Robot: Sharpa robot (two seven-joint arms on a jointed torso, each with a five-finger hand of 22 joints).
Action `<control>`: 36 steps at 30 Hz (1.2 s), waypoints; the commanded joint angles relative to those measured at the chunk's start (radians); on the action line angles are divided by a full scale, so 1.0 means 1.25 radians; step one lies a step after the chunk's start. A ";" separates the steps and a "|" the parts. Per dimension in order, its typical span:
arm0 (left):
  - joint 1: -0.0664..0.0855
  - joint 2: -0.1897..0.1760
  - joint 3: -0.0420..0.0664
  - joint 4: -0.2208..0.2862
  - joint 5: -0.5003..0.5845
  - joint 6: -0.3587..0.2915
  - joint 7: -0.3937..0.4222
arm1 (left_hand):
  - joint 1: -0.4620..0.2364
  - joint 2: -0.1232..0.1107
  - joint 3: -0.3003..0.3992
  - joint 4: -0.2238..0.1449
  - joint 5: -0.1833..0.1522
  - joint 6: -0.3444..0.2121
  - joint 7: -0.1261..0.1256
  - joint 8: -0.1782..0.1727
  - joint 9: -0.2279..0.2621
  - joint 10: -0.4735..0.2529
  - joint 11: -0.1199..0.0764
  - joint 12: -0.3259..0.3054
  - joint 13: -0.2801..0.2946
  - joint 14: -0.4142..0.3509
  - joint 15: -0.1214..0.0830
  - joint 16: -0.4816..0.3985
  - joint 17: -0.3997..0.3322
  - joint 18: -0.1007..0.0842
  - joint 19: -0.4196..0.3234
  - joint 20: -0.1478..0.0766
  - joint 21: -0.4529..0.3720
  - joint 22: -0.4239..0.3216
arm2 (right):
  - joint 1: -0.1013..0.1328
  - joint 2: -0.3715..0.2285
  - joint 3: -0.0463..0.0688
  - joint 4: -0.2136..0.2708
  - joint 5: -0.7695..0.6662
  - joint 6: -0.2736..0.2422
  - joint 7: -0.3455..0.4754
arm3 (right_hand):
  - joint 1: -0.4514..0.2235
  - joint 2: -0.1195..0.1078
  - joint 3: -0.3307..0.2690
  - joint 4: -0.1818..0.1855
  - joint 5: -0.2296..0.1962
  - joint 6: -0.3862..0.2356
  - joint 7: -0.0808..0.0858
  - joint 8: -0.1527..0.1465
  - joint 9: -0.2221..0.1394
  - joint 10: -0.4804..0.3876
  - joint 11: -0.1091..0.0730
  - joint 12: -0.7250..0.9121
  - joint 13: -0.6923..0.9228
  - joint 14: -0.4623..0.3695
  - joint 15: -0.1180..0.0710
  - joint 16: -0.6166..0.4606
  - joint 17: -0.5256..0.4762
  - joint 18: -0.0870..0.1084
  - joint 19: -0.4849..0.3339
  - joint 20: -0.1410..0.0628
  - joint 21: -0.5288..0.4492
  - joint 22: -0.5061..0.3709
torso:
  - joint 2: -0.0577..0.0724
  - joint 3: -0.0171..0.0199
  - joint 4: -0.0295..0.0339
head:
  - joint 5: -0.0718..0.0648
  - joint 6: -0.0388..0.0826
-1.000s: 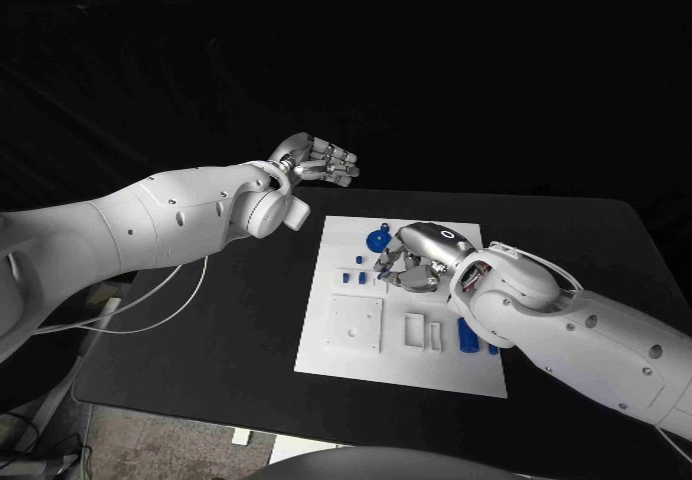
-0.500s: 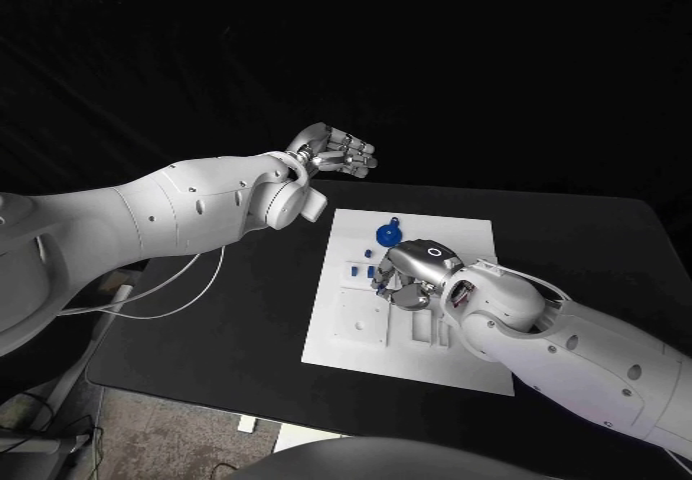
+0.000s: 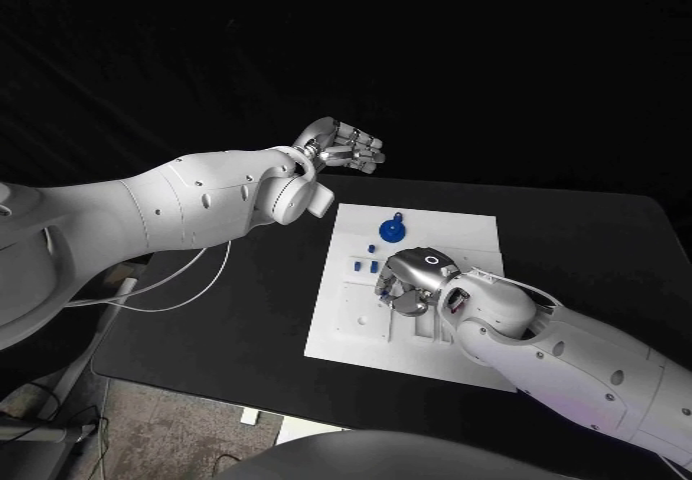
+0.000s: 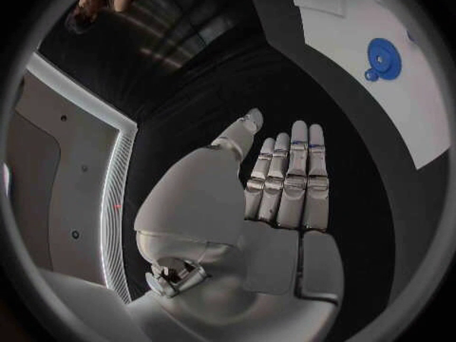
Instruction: Assemble the parts on the task board
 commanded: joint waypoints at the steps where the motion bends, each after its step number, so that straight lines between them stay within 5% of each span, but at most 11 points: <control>1: 0.001 0.002 0.001 0.003 0.007 -0.002 0.011 | -0.003 0.008 0.000 0.001 0.005 -0.002 0.001 0.000 0.000 -0.002 -0.001 0.002 0.000 -0.007 -0.001 -0.002 0.000 -0.010 0.008 0.000 0.003 -0.001 | -0.003 0.003 0.000 -0.005 -0.019 0.007 -0.003 | -0.002 0.005 0.005 -0.002 0.001 0.001 0.002 0.003 0.001 0.024 -0.020 0.004 0.001 0.002 -0.006 -0.004 0.001 0.016 0.006 0.000 -0.005 0.001 | 0.000 -0.0006 -0.0007 | 0.004 -0.005; 36: 0.000 0.004 0.001 0.012 0.007 0.008 0.007 | -0.005 0.008 0.000 0.002 0.003 -0.004 0.001 0.000 0.000 -0.004 0.000 0.002 0.000 -0.010 0.001 -0.003 0.000 -0.009 0.008 0.002 0.003 -0.008 | -0.021 0.029 -0.001 -0.044 -0.036 -0.012 -0.001 | -0.002 0.004 0.010 -0.003 -0.003 0.001 0.001 0.003 0.001 0.024 -0.020 0.004 0.001 0.002 -0.006 -0.004 0.002 0.017 0.010 0.000 -0.014 0.012 | -0.001 0.0000 -0.0024 | 0.013 -0.009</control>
